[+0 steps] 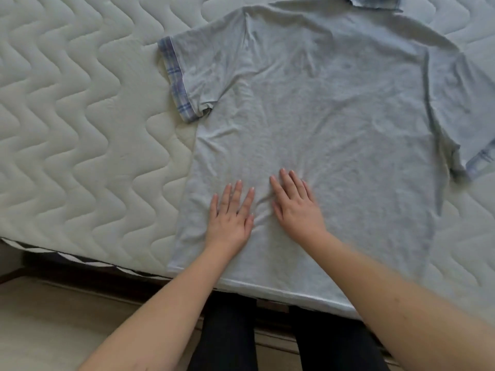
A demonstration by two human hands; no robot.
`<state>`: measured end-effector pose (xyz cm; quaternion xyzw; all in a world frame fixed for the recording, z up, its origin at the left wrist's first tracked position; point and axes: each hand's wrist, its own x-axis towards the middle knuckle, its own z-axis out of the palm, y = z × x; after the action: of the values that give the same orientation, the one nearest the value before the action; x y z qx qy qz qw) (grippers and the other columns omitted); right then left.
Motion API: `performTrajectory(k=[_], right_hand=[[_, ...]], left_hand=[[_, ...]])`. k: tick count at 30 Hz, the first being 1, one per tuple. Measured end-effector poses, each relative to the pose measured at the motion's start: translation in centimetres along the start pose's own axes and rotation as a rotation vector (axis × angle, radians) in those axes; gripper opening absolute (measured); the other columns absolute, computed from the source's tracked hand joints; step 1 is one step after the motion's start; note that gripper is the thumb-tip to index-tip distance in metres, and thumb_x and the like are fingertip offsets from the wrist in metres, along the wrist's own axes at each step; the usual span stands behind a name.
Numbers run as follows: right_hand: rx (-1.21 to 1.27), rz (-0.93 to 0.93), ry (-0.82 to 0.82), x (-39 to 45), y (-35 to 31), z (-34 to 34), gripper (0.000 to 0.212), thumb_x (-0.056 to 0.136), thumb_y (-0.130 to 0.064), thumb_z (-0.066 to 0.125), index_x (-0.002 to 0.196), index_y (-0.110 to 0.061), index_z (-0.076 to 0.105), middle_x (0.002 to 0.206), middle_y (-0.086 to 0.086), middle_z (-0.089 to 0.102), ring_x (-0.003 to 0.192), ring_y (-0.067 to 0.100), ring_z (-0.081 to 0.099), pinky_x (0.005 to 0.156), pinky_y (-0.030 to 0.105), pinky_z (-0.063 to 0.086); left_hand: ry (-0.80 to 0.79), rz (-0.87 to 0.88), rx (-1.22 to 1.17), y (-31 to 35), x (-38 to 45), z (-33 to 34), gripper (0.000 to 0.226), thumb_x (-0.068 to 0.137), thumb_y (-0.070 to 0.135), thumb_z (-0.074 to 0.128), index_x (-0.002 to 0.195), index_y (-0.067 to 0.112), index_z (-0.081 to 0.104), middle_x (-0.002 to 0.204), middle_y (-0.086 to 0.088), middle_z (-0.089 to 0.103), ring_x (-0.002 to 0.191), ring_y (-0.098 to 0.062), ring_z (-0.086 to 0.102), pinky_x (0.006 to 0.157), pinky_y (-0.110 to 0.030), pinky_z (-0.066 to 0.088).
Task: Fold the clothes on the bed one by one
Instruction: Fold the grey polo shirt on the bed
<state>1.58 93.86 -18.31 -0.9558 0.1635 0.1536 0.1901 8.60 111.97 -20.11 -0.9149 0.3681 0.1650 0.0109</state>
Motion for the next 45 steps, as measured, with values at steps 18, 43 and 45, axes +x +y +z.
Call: performTrajectory(k=[18,43,45], right_hand=[[0.245,0.605,0.051,-18.3,9.8,-1.7,0.045,0.091,-0.02,0.062,0.134,-0.013,0.056,0.14,0.008,0.051,0.128,0.03,0.046,0.107,0.042,0.033],[0.685,1.153,0.035,-30.0,15.4,0.4,0.04,0.09,-0.031,0.069,0.114,0.001,0.064,0.111,0.021,0.067,0.1,0.036,0.062,0.08,0.037,0.046],[0.696,1.136,0.033,-30.2,15.1,0.3,0.04,0.09,-0.028,0.07,0.115,0.002,0.064,0.109,0.021,0.067,0.1,0.037,0.063,0.085,0.041,0.048]], left_hand=[[0.002,-0.599,-0.389,-6.5,-7.5,-2.9,0.066,0.085,0.027,0.072,0.142,0.012,0.043,0.145,-0.022,0.038,0.133,-0.039,0.037,0.109,-0.048,0.032],[-0.133,-0.943,-0.958,-9.7,-14.5,-2.2,0.029,0.096,0.022,0.062,0.115,-0.001,0.061,0.096,-0.014,0.063,0.066,-0.016,0.057,0.059,-0.022,0.057],[-0.141,-0.945,-0.99,-10.0,-14.4,-1.8,0.026,0.099,0.019,0.057,0.117,-0.001,0.059,0.099,-0.016,0.06,0.066,-0.014,0.056,0.047,-0.013,0.051]])
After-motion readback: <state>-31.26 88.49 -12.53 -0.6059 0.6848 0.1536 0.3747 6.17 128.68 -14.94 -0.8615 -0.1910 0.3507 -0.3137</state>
